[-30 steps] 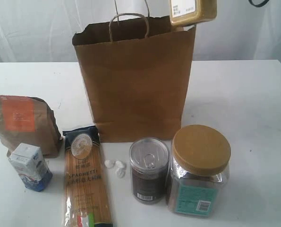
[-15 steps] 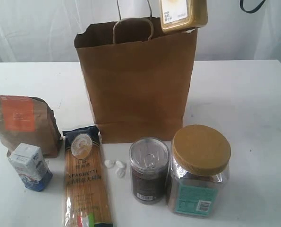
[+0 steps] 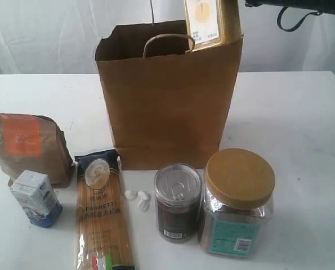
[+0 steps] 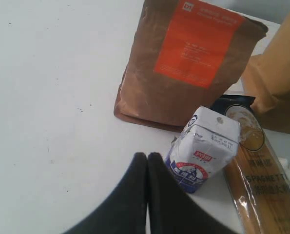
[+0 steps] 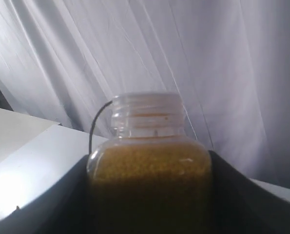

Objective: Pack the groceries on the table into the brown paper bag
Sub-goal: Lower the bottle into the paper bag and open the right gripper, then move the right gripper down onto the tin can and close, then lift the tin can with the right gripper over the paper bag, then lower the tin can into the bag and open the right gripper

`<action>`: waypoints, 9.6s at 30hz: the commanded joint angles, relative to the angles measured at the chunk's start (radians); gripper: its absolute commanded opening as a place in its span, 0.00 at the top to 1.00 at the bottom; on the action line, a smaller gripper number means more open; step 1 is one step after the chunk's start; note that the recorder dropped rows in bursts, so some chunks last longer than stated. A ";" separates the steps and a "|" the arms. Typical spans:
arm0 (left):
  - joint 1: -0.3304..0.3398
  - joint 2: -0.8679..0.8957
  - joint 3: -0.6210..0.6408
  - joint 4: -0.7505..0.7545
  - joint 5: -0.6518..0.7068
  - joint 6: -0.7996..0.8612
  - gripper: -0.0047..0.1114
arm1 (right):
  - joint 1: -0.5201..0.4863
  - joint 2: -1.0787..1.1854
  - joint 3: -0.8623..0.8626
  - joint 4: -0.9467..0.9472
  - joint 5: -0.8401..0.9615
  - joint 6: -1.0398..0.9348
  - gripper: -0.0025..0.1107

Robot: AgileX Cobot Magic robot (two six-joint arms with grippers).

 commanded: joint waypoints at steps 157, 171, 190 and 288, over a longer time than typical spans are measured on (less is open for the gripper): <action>0.002 -0.225 -0.045 -0.015 0.026 0.191 0.96 | 0.653 -0.105 -0.087 -1.478 0.520 0.890 0.74; 0.002 -0.225 -0.045 -0.015 0.026 0.191 0.96 | 0.653 -0.240 -0.219 -1.303 -0.288 0.880 0.74; 0.002 -0.225 -0.045 -0.015 0.030 0.191 0.96 | 0.504 -0.106 -0.219 -1.486 -0.375 1.060 0.74; 0.002 -0.225 -0.045 -0.015 0.030 0.193 0.96 | 0.504 -0.218 -0.219 -1.570 0.155 1.112 0.30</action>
